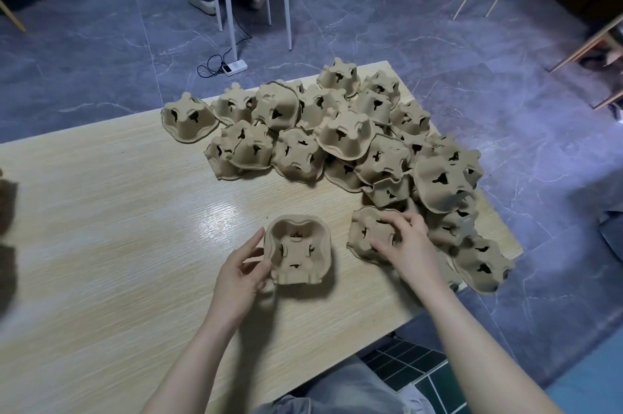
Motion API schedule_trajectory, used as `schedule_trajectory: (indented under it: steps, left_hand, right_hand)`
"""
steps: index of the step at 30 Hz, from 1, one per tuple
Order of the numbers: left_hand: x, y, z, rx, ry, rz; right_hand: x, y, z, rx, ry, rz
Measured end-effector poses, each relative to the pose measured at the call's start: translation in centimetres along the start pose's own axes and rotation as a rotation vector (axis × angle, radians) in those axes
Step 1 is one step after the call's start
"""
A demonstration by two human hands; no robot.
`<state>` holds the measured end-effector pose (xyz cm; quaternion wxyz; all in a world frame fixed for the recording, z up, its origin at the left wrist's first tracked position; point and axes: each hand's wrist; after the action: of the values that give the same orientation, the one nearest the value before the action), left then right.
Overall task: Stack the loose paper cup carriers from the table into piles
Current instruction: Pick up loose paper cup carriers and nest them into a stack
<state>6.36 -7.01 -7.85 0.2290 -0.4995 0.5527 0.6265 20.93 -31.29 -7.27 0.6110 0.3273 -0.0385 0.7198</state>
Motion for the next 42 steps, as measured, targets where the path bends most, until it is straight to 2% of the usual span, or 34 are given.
schedule_trajectory:
  steps: [6, 11, 18, 24, 29, 31, 35, 39, 42]
  left_hand:
    - [0.1, 0.0, 0.0, -0.008, -0.006, 0.014]
    - [0.1, 0.0, -0.1, -0.007, 0.000, 0.015]
    - [0.0, 0.0, 0.0, 0.000, -0.012, 0.013]
    - [0.1, -0.1, 0.2, 0.016, -0.013, 0.036]
    - [0.0, -0.4, 0.3, 0.025, -0.007, 0.044]
    - [0.1, -0.6, 0.3, 0.027, -0.010, 0.048]
    - [0.2, -0.9, 0.1, 0.049, 0.008, 0.059]
    - [0.0, -0.8, 0.0, 0.091, -0.016, 0.059]
    - [-0.2, -0.8, 0.1, 0.094, -0.028, 0.064]
  right_hand:
    - [-0.2, 0.3, 0.2, -0.024, 0.147, 0.056]
    - [-0.3, 1.2, 0.6, -0.036, 0.087, 0.070]
    - [1.1, 3.6, 1.8, -0.148, 0.065, 0.150]
    - [3.4, 4.5, 1.8, -0.203, 0.044, 0.397]
    - [4.6, 4.2, 1.1, -0.116, -0.003, 0.478]
    - [5.0, 4.2, 0.9, -0.077, -0.047, 0.470]
    - [5.7, 3.6, 0.7, -0.109, -0.171, 0.415]
    - [6.5, 3.2, 0.5, -0.093, -0.164, 0.461]
    - [6.6, 3.1, 0.4, -0.106, -0.201, 0.390]
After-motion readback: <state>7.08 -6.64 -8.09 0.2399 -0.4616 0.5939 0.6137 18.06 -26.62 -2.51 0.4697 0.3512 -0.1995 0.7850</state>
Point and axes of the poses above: each hand's wrist, its own y-axis away from the middle knuckle, its own z-axis out of the back of the hand, x = y × z, and after that the axes turned 8 degrees about x, right-handed
